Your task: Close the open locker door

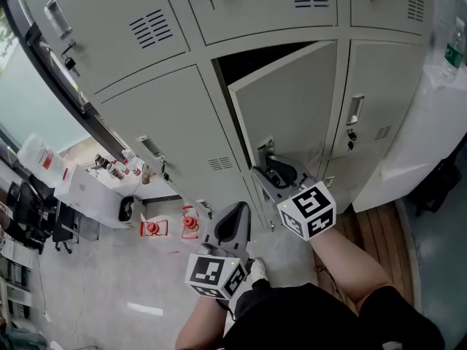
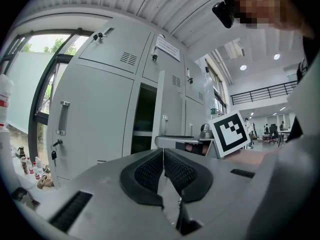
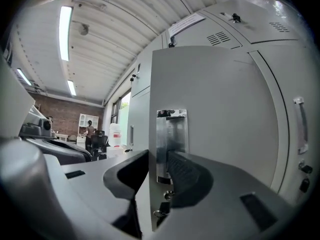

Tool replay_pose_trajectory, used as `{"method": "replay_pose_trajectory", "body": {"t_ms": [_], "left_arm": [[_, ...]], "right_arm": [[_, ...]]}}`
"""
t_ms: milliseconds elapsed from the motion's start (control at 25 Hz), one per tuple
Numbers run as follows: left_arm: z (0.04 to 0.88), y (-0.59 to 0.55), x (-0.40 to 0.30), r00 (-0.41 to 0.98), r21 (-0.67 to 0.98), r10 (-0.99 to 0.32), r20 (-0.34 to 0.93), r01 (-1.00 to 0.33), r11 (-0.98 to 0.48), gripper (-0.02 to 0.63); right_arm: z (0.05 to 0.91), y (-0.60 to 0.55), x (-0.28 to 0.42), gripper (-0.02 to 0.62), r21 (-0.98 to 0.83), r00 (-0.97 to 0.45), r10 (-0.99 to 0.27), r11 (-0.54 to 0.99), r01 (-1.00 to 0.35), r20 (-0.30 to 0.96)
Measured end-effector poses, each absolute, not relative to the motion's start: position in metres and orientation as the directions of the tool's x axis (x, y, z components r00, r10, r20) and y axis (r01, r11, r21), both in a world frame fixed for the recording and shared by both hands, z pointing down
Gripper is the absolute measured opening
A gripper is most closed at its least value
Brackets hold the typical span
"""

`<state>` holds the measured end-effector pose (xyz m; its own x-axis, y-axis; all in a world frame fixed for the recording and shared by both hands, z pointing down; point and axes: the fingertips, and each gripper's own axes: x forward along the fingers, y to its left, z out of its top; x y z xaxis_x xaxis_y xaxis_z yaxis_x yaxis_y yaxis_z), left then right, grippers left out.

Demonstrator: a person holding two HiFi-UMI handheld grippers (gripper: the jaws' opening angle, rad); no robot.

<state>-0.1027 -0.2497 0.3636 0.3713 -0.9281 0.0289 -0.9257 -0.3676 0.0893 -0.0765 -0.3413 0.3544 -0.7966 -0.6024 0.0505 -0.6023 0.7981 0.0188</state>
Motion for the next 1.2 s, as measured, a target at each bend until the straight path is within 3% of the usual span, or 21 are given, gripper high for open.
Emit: {"method": "replay_pose_trajectory", "body": {"t_ms": [1200], "left_arm": [[0.368, -0.333, -0.152, 0.444, 0.130, -0.896, 0.032, -0.890, -0.436, 0.020]], "right_arm": [[0.354, -0.440, -0.126, 0.098, 0.014, -0.747, -0.661, 0.750, -0.662, 0.074]]}}
